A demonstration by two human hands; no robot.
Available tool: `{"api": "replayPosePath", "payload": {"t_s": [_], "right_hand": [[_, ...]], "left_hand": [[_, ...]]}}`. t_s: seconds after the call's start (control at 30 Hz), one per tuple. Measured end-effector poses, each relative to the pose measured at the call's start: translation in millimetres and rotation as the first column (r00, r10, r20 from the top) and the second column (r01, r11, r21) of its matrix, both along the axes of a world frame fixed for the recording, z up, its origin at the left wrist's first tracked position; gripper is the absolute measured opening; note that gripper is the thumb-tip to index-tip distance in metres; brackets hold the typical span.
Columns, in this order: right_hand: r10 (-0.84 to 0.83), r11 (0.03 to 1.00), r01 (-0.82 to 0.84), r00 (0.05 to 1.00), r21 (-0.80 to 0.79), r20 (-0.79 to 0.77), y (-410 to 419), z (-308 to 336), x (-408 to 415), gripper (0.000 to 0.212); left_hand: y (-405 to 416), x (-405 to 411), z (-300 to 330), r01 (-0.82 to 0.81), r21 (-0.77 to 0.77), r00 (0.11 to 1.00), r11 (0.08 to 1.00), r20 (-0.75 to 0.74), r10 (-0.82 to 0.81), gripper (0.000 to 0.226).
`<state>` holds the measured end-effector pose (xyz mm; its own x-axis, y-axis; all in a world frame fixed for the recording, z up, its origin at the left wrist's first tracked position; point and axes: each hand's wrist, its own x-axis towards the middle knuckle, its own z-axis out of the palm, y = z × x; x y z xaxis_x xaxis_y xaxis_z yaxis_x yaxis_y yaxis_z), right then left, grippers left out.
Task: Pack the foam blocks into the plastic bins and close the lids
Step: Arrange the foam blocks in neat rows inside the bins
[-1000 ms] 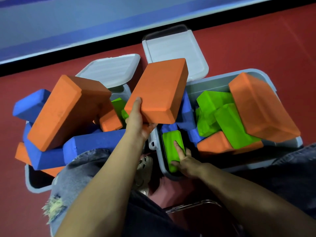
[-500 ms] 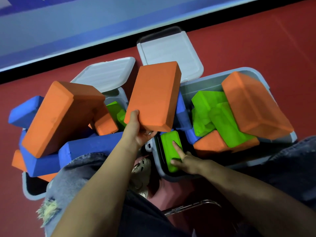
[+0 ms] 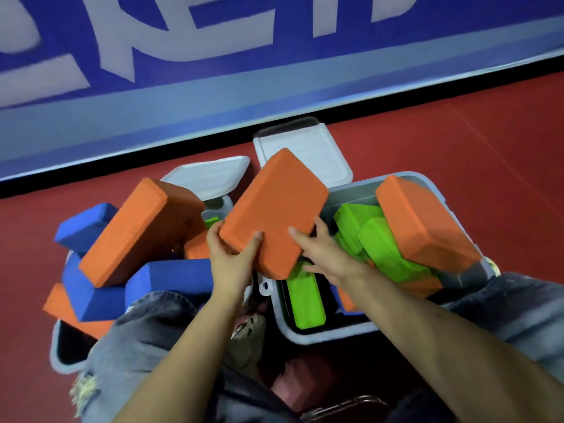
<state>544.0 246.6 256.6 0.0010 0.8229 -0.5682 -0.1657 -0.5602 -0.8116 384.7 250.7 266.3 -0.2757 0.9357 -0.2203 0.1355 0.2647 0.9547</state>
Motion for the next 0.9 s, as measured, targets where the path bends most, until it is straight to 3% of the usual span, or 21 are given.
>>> {"api": "replayPosePath", "payload": {"t_s": [0.07, 0.13, 0.23, 0.33, 0.47, 0.57, 0.67, 0.8, 0.9], "right_hand": [[-0.057, 0.998, 0.054, 0.995, 0.037, 0.086, -1.8, 7.7, 7.5, 0.07], [-0.062, 0.996, 0.051, 0.983, 0.068, 0.173, -6.3, 10.9, 23.8, 0.074], [0.009, 0.994, -0.047, 0.94, 0.101, 0.342, -19.1, 11.9, 47.3, 0.074], [0.122, 0.989, -0.144, 0.924, 0.033, 0.362, -35.7, 11.9, 60.3, 0.068], [0.13, 0.99, -0.115, 0.961, -0.077, 0.243, -56.2, 2.5, 72.7, 0.064], [0.058, 0.998, -0.052, 0.953, -0.027, 0.298, -65.7, -16.5, 76.0, 0.047], [-0.064, 0.997, 0.045, 0.925, 0.06, 0.375, -68.4, -26.8, 83.2, 0.039], [0.176, 0.978, -0.207, 0.859, 0.012, 0.48, -70.0, -28.5, 85.8, 0.053], [0.343, 0.932, -0.357, 0.82, -0.06, 0.459, -72.7, -36.0, 79.3, 0.055]], "left_hand": [[-3.7, -5.9, 18.0, 0.101, 0.09, 0.98, 0.991, -0.182, -0.083, 0.071], [-4.8, -8.3, 37.9, 0.186, 0.087, 0.947, 0.979, -0.28, -0.155, 0.074], [-3.6, -4.2, 65.9, 0.298, 0.029, 0.884, 0.954, -0.386, -0.264, 0.062], [5.0, -0.7, 85.3, 0.387, -0.09, 0.807, 0.918, -0.448, -0.384, 0.061], [2.2, -3.9, 87.0, 0.536, -0.194, 0.713, 0.822, -0.417, -0.563, 0.064], [-7.9, -11.5, 87.3, 0.656, -0.202, 0.598, 0.727, -0.448, -0.665, 0.065], [-0.3, -21.9, 98.5, 0.699, -0.322, 0.493, 0.638, -0.429, -0.757, 0.068], [24.9, -20.7, 88.5, 0.617, -0.522, 0.464, 0.589, -0.363, -0.808, 0.086], [41.9, -13.2, 60.1, 0.615, -0.614, 0.422, 0.495, -0.274, -0.864, 0.099]]}}
